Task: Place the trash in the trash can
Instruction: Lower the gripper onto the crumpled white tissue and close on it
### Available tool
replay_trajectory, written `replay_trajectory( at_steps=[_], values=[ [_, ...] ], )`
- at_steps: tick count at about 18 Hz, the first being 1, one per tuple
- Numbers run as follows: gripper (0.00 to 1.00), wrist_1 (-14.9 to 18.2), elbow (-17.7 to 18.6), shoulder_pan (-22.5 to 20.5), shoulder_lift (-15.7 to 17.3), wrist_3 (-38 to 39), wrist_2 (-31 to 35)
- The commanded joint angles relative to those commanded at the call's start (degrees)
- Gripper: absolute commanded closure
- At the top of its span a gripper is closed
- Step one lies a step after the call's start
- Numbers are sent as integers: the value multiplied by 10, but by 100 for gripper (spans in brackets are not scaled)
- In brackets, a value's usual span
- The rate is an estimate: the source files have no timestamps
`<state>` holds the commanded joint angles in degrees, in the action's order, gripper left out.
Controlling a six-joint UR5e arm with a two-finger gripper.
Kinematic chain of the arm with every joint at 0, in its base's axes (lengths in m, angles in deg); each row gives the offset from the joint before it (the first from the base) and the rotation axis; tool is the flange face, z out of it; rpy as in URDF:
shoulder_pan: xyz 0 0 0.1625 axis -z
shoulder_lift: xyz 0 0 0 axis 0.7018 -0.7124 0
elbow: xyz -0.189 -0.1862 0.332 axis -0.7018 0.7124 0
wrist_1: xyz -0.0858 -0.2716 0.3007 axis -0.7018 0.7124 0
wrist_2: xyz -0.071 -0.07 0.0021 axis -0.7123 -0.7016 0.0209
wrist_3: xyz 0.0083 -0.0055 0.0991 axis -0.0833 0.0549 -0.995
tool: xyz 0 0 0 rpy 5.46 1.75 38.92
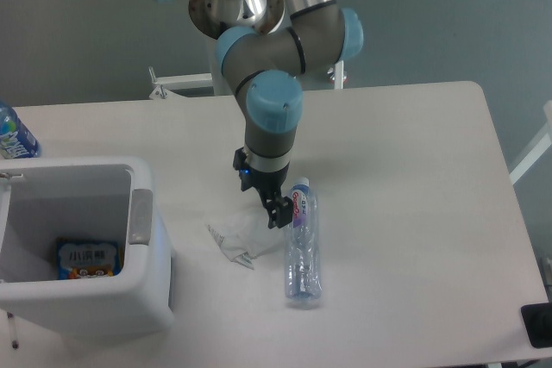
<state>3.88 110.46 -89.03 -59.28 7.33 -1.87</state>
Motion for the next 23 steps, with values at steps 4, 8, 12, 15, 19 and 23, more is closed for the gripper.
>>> replay_trajectory(
  at_steps=[4, 8, 12, 15, 19, 23],
  values=[
    [0, -16, -6, 1, -11, 7, 7],
    [26, -16, -8, 1, -11, 8, 18],
    [62, -15, -10, 2, -12, 18, 18],
    [89, -13, -11, 1, -11, 27, 18],
    [100, -13, -13, 1, -6, 43, 18],
    [100, -12, -20, 1, -3, 61, 16]
  ],
)
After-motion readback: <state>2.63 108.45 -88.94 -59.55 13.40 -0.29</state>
